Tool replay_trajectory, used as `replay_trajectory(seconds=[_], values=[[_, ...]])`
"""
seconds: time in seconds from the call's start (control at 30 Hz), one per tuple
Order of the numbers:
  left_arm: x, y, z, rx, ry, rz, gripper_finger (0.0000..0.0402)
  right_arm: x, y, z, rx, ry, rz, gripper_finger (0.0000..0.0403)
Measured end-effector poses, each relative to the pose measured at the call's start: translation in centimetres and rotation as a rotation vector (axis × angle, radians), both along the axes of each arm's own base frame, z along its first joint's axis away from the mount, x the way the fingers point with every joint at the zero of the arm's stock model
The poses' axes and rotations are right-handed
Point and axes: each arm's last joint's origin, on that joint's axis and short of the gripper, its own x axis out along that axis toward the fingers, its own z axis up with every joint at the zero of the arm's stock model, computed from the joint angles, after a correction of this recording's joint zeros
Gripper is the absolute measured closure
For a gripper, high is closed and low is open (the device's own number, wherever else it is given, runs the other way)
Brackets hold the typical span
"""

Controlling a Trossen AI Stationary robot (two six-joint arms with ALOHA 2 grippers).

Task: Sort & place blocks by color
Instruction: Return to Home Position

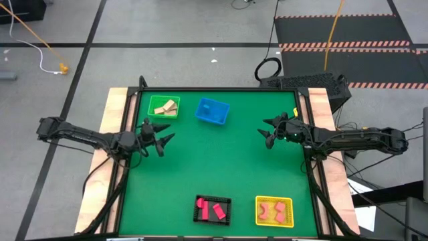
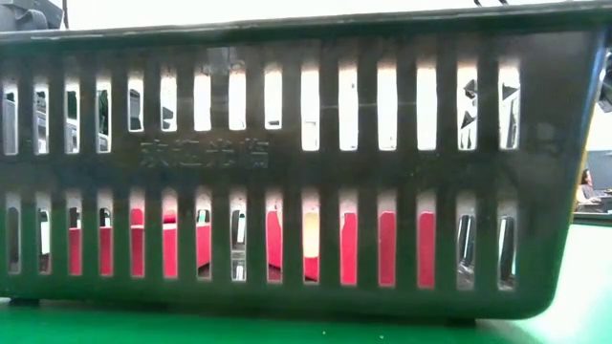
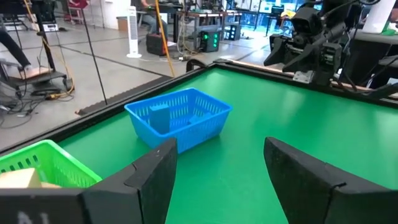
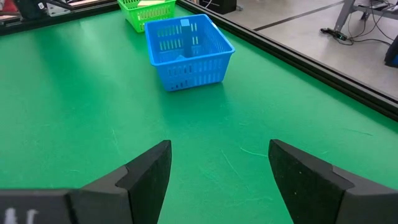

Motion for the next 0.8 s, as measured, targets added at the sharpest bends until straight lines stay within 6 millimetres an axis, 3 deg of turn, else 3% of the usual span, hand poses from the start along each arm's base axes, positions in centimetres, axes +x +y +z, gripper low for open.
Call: replay_trajectory(seconds=[0.2, 0.4, 0.8], values=[[0.0, 0.2, 0.2, 0.074, 0.013, 0.013, 0.016, 0.0, 0.0, 0.0, 0.0, 0.0, 0.0, 0.0145], [-0.1, 1.6, 0.3, 0.146, 0.058, 0.154, 0.016, 0.0, 0.0, 0.0, 0.0, -0.001, 0.0, 0.0145], [-0.8, 4.2, -0.3, 0.046, 0.065, 0.379, 0.016, 0.0, 0.0, 0.0, 0.0, -0.001, 0.0, 0.0145]])
